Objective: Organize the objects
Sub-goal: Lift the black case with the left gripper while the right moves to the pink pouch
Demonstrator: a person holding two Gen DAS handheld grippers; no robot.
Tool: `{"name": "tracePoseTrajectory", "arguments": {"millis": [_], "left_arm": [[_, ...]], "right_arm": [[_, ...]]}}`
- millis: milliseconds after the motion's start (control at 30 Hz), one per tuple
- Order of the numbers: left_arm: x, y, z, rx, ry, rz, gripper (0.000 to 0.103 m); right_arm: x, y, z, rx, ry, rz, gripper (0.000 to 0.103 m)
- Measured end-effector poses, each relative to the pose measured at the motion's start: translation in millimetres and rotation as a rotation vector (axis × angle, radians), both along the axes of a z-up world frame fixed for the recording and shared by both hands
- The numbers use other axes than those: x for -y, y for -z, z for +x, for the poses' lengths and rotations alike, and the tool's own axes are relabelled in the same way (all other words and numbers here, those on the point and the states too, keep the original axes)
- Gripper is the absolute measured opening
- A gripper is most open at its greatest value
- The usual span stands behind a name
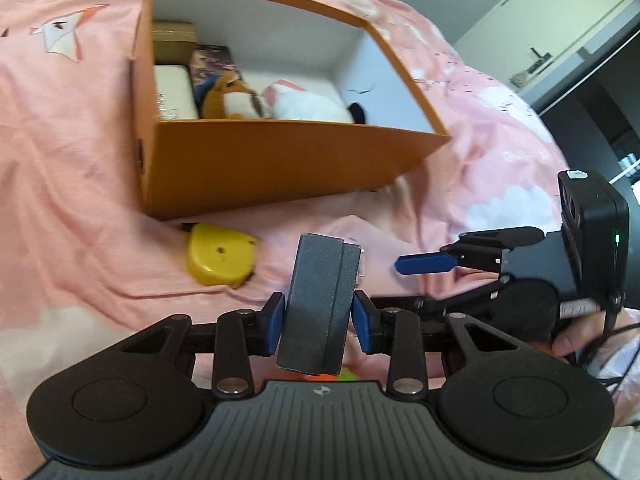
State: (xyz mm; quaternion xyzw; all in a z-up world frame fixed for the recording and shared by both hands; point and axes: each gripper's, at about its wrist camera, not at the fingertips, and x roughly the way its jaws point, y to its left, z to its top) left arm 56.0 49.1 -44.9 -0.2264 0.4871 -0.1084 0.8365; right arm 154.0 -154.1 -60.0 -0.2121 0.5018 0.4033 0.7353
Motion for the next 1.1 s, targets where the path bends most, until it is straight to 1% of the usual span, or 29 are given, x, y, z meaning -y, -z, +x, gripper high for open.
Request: {"name": "tracePoseTrajectory", "arguments": {"millis": [67,133,267,333,433,500,567,600,633,667,733,833,867,967,1067,1100], "left_arm": [[1,4,3,-0.014,-0.005,0.012,0.041],[0,8,4,-0.014,-0.010,0.011,0.041],[-8,12,1,-0.015,-0.026,-0.013,0.041],[-10,14,0,-0.019,-0.033,-0.022,0.041],[-10,16,-1,-0.022,-0.033,-0.029,0.041],[-10,16,-1,-0.022,-0.030,-0.031,0.041],[-10,15,-1,-0.021,-0.030,-0.032,0.041],[-10,15,-2,-0.021,-0.030,-0.032,0.041],[-10,15,-2,-0.021,-0.030,-0.033,0.041],[-10,15,-2,-0.019,-0.030,-0.032,0.041],[-9,15,-2,-0.018,-0.030,-0.028,0.041],[-9,16,-2,-0.017,-0.031,-0.028,0.041],[-9,16,-2,-0.017,-0.033,-0.028,0.041],[-10,15,-3,-0.013,-0.038,-0.029,0.040],[-12,15,-3,-0.015,-0.046,-0.038,0.040],[-13,15,-3,-0.015,-0.047,-0.040,0.040]], "right_arm": [[-11,8,-5,0.028,-0.036,-0.057,0.062],[-21,16,-11,0.076,-0.076,-0.114,0.065],[-32,32,-23,0.143,-0.151,-0.201,0.074],[-38,42,-29,0.196,-0.186,-0.249,0.078],[-43,49,-33,0.235,-0.205,-0.276,0.077],[-41,47,-31,0.234,-0.196,-0.272,0.072],[-38,41,-30,0.242,-0.184,-0.269,0.058],[-36,37,-29,0.240,-0.179,-0.263,0.055],[-33,32,-29,0.224,-0.173,-0.248,0.047],[-30,27,-27,0.201,-0.161,-0.227,0.037],[-25,16,-24,0.160,-0.132,-0.184,0.025],[-19,1,-18,0.146,-0.087,-0.130,0.019],[-18,-3,-15,0.125,-0.070,-0.107,0.013],[-16,-18,-7,0.043,-0.034,-0.023,0.009],[-15,-29,-4,-0.046,-0.005,0.048,0.009],[-12,-28,-2,-0.076,0.013,0.065,0.009]]}}
